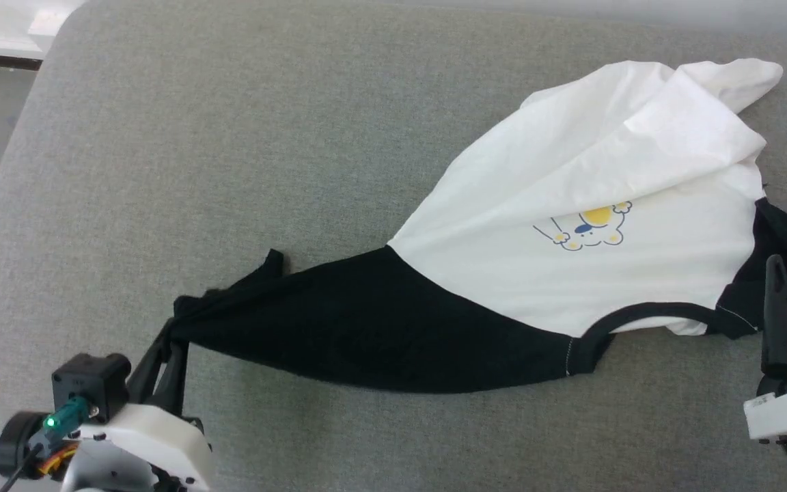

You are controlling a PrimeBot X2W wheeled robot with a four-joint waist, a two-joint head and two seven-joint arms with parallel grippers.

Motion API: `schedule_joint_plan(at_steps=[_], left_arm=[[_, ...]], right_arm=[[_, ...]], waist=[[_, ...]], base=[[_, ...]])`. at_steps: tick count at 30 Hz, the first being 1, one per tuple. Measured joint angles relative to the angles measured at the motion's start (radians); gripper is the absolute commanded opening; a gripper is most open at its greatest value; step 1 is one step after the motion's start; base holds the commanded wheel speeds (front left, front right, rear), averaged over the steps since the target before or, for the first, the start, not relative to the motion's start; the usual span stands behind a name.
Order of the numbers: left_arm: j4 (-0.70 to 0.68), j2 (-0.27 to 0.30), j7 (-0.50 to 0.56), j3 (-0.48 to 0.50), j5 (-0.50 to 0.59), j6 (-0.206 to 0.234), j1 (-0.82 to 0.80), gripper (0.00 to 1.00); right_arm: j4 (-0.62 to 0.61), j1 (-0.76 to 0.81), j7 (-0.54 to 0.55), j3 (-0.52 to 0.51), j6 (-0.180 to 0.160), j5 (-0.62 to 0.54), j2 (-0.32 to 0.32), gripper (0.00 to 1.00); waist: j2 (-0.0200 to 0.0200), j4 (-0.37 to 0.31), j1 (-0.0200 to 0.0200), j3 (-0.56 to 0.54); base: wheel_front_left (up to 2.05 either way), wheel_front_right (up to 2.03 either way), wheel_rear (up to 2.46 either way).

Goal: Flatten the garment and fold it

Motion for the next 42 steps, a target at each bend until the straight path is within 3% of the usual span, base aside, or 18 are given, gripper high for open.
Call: schedule_joint_plan(at_steps=[1, 2, 7, 10, 16, 21, 23, 26, 31, 38, 42], left_arm=[[0.021, -0.013, -0.020, 0.001, -0.010, -0.004, 0.004, 0.96], [0.042, -0.034, -0.049, 0.004, -0.021, -0.009, 0.003, 1.00], [0.095, -0.106, -0.111, -0.008, -0.069, -0.072, 0.000, 1.00], [0.054, -0.098, -0.122, 0.017, -0.087, -0.079, -0.004, 1.00], [-0.101, -0.020, -0.080, 0.046, -0.042, -0.079, -0.108, 1.00], [-0.103, -0.030, 0.002, -0.015, 0.009, -0.144, -0.346, 1.00], [-0.051, -0.053, 0.042, -0.065, 0.044, -0.182, -0.456, 1.00], [0.061, -0.133, 0.094, -0.139, 0.057, -0.231, -0.594, 1.00], [0.306, -0.224, 0.225, -0.244, 0.061, -0.302, -0.725, 1.00], [0.548, -0.299, 0.386, -0.308, 0.026, -0.343, -0.804, 1.00], [0.603, -0.327, 0.402, -0.308, 0.000, -0.367, -0.853, 1.00]], right_arm=[[0.000, 0.000, 0.003, 0.002, 0.000, -0.002, 0.000, 1.00], [0.000, 0.000, 0.006, 0.005, 0.000, -0.002, 0.000, 1.00], [-0.002, 0.000, 0.021, 0.007, 0.000, -0.005, 0.000, 1.00], [-0.002, 0.002, 0.028, 0.012, 0.000, -0.009, 0.000, 1.00], [-0.012, 0.006, 0.031, 0.012, 0.000, -0.009, 0.000, 1.00], [-0.029, -0.007, 0.031, 0.016, 0.000, -0.009, 0.000, 1.00], [-0.034, -0.020, 0.030, 0.019, 0.000, -0.009, 0.000, 1.00], [-0.038, -0.037, 0.030, 0.024, 0.000, -0.009, 0.000, 1.00], [-0.049, -0.054, 0.030, 0.026, 0.000, -0.009, 0.000, 1.00], [-0.086, -0.067, 0.038, 0.016, 0.000, -0.010, 0.000, 1.00], [-0.099, -0.072, 0.044, 0.013, 0.000, -0.011, 0.000, 1.00]], waist=[[0.0000, 0.001, 0.0001, -0.002], [0.0000, 0.001, 0.0000, -0.005], [0.0000, -0.001, 0.0001, -0.019], [0.0000, -0.008, 0.0000, -0.025], [0.0000, -0.025, 0.0001, -0.011], [0.0000, -0.038, 0.0002, 0.031], [0.0000, -0.046, 0.0003, 0.052], [0.0000, -0.060, 0.0004, 0.083], [0.0000, -0.091, 0.0005, 0.129], [0.0000, -0.134, 0.0004, 0.179], [0.0000, -0.151, 0.0001, 0.203]], base=[[0.00, 0.00, 0.00], [0.00, 0.00, 0.00], [0.00, 0.00, 0.00], [0.00, 0.00, 0.00], [0.00, 0.00, 0.00], [0.00, 0.00, 0.00], [0.00, 0.00, 0.00], [0.00, 0.00, 0.00], [0.00, 0.00, 0.00], [0.00, 0.00, 0.00], [0.00, 0.00, 0.00]])
